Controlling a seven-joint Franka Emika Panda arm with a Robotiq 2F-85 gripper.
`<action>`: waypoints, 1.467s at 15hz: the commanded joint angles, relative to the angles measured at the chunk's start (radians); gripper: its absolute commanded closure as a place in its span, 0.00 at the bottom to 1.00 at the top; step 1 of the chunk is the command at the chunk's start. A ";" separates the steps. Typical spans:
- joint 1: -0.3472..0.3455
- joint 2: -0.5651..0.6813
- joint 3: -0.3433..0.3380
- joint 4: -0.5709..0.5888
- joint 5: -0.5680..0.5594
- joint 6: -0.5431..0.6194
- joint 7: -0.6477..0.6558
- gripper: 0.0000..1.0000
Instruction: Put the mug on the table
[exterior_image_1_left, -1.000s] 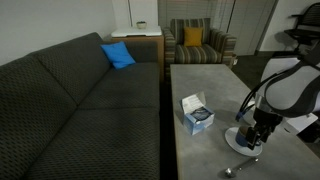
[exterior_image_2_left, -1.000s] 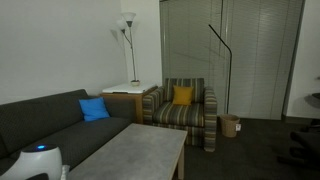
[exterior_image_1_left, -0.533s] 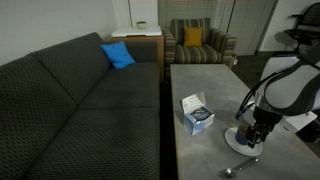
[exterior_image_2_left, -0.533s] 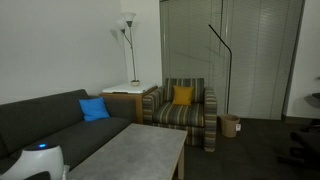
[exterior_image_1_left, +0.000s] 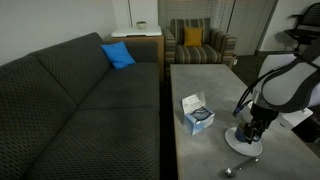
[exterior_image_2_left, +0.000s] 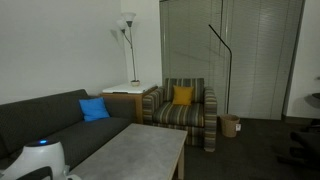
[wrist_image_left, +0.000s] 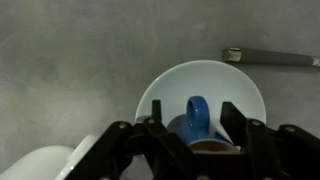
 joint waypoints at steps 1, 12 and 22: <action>0.011 0.013 -0.015 0.026 -0.026 -0.004 0.011 0.51; -0.007 0.002 0.006 0.017 -0.027 -0.007 -0.015 0.77; 0.021 -0.021 -0.009 -0.011 -0.052 0.000 -0.004 0.97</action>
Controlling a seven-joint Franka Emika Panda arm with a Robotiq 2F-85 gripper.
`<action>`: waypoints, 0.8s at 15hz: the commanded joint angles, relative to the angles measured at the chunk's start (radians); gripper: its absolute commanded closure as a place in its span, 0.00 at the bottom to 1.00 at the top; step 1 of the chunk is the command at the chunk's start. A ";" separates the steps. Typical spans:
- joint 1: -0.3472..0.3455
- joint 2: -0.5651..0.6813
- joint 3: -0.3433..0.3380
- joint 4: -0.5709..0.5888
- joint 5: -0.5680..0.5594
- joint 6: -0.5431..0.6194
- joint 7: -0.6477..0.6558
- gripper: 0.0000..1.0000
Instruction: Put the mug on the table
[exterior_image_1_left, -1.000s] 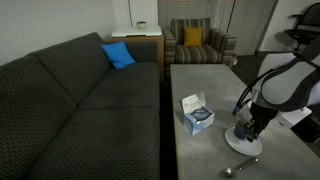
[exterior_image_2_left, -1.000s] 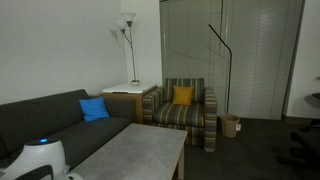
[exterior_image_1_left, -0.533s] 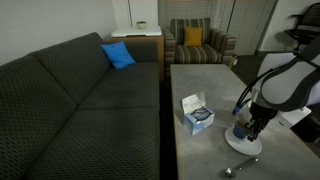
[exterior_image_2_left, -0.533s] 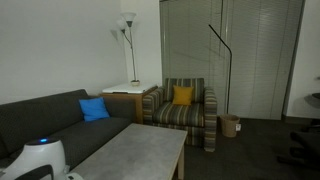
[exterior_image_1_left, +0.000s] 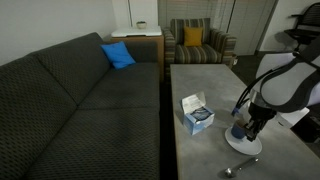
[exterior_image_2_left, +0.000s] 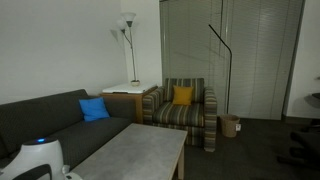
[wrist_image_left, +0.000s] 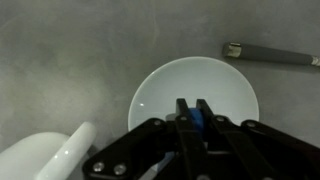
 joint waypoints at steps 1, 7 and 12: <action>0.026 -0.031 -0.016 -0.033 -0.028 0.001 0.018 0.97; 0.141 -0.097 -0.077 -0.101 -0.104 0.023 0.054 0.97; 0.208 -0.146 -0.098 -0.145 -0.170 0.019 0.051 0.97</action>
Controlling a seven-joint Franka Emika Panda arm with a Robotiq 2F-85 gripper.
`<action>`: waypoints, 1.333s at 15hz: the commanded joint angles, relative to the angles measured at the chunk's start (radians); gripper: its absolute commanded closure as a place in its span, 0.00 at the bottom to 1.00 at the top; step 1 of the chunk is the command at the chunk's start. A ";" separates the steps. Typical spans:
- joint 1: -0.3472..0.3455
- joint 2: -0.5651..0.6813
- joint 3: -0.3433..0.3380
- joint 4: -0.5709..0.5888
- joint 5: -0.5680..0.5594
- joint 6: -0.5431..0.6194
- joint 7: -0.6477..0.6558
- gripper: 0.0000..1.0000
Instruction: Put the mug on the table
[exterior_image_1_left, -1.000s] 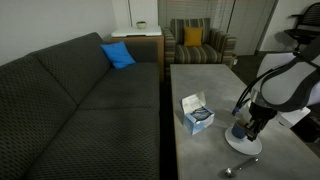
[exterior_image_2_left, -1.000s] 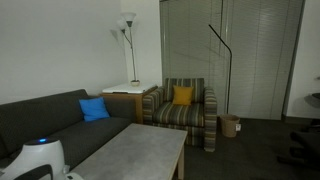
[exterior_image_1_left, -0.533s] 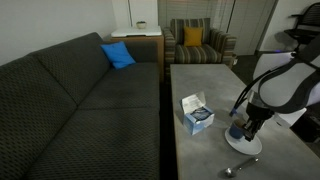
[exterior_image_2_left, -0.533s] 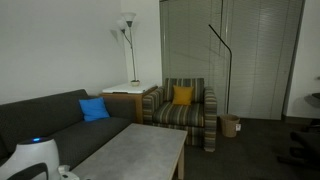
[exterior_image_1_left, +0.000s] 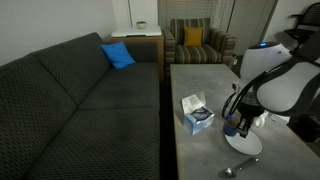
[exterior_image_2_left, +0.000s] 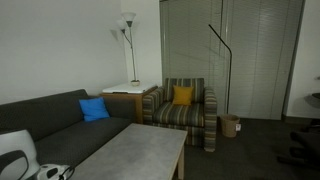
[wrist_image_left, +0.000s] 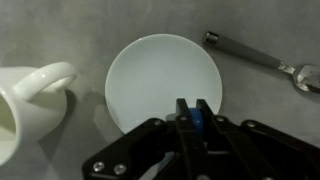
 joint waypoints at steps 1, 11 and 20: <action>0.041 -0.069 -0.024 -0.084 -0.052 0.013 0.011 0.97; -0.037 -0.052 0.139 -0.095 -0.063 0.002 -0.153 0.97; 0.002 0.040 0.093 -0.012 -0.068 0.051 -0.126 0.97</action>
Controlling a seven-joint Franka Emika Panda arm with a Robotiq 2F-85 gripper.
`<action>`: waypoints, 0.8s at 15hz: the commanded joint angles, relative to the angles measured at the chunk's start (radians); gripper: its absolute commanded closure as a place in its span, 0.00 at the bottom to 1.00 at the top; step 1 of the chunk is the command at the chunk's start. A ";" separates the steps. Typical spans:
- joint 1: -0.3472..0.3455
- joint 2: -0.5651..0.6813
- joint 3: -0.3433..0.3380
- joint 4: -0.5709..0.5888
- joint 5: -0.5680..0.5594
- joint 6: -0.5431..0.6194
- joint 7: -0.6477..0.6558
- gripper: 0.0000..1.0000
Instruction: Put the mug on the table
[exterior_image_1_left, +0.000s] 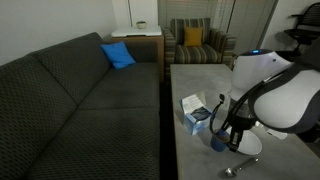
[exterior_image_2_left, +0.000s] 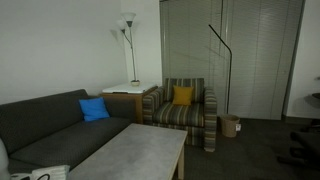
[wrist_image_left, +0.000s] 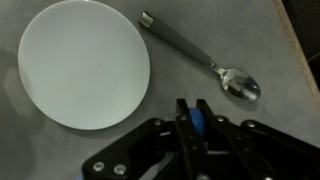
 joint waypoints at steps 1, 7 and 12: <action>-0.005 0.050 -0.005 0.050 -0.017 0.016 -0.002 0.97; -0.003 0.093 -0.009 0.106 -0.016 -0.003 -0.001 0.97; -0.018 0.111 -0.001 0.132 -0.011 -0.014 -0.010 0.97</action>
